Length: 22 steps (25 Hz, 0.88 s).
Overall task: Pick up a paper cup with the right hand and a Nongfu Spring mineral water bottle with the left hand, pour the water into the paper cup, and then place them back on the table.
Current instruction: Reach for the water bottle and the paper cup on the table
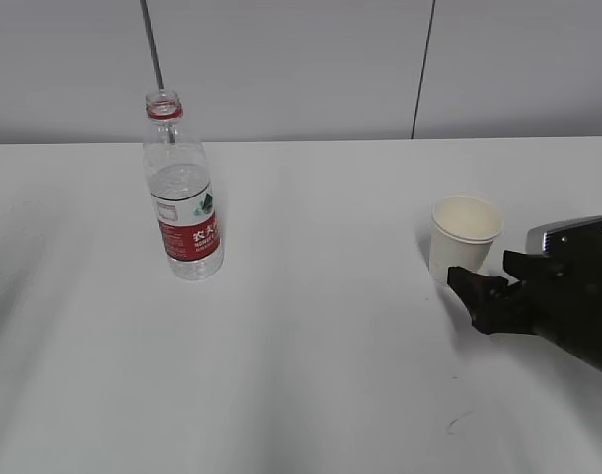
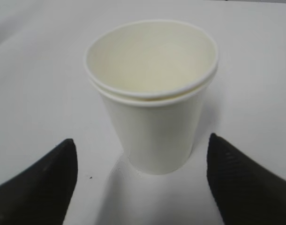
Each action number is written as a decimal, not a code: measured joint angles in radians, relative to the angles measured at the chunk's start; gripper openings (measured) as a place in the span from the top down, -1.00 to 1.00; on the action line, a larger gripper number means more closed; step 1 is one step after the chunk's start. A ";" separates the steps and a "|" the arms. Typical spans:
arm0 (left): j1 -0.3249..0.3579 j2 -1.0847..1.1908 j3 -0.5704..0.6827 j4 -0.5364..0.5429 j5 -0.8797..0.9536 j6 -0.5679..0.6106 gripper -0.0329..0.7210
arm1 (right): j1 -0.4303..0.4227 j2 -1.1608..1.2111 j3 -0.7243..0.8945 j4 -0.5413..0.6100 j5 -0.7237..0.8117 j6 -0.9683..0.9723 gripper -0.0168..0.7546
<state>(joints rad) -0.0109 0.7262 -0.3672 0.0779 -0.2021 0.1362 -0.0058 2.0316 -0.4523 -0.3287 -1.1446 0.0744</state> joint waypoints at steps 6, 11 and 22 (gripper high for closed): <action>0.000 0.000 0.000 0.001 0.000 0.000 0.28 | 0.000 0.080 -0.095 0.000 0.000 0.000 -0.72; 0.000 0.000 0.000 0.003 0.000 0.000 0.28 | 0.000 0.118 -0.175 0.000 -0.002 0.002 -0.72; 0.000 0.000 0.000 -0.006 0.007 -0.054 0.28 | 0.000 0.175 -0.270 -0.006 -0.002 0.019 -0.72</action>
<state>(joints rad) -0.0109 0.7262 -0.3672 0.0723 -0.1956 0.0824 -0.0058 2.2063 -0.7225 -0.3350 -1.1463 0.0938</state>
